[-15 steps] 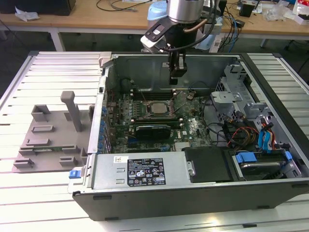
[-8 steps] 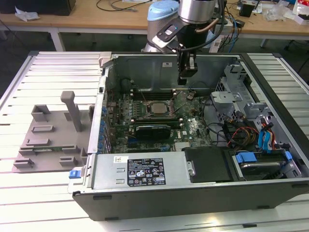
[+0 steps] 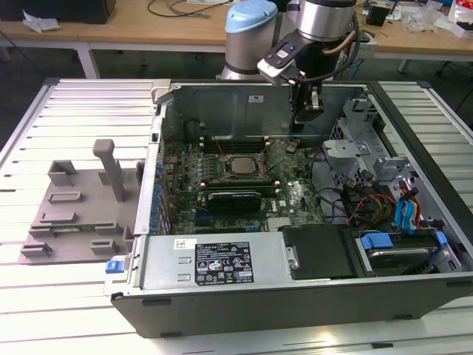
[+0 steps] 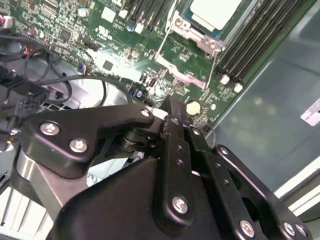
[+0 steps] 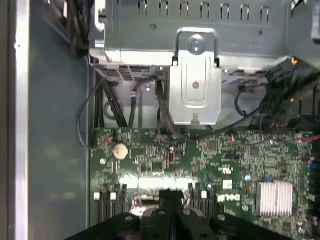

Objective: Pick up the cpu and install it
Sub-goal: 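Close the cpu cover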

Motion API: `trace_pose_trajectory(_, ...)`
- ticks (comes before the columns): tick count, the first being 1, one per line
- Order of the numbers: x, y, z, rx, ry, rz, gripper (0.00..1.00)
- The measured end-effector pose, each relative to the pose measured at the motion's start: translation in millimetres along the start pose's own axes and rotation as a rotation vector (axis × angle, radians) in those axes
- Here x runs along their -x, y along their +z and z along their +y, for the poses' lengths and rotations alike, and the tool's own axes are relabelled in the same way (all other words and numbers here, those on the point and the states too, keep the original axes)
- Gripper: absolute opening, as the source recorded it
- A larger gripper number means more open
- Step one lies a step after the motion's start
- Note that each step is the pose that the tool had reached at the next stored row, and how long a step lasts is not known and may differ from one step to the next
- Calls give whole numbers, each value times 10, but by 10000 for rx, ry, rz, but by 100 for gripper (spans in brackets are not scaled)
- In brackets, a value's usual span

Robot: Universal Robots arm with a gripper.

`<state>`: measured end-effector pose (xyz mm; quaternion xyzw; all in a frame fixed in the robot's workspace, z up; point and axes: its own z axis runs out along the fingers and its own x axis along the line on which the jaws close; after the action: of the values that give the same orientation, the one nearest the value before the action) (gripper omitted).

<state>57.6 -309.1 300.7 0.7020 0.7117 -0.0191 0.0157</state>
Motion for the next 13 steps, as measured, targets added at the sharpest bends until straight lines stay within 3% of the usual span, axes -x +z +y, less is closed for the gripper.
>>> trace_pose_trajectory(8, -12, 183, 19, 3, -112, -9, 11)
trace_pose_trajectory(13, -15, 253, 26, 3, -128, -8, 11)
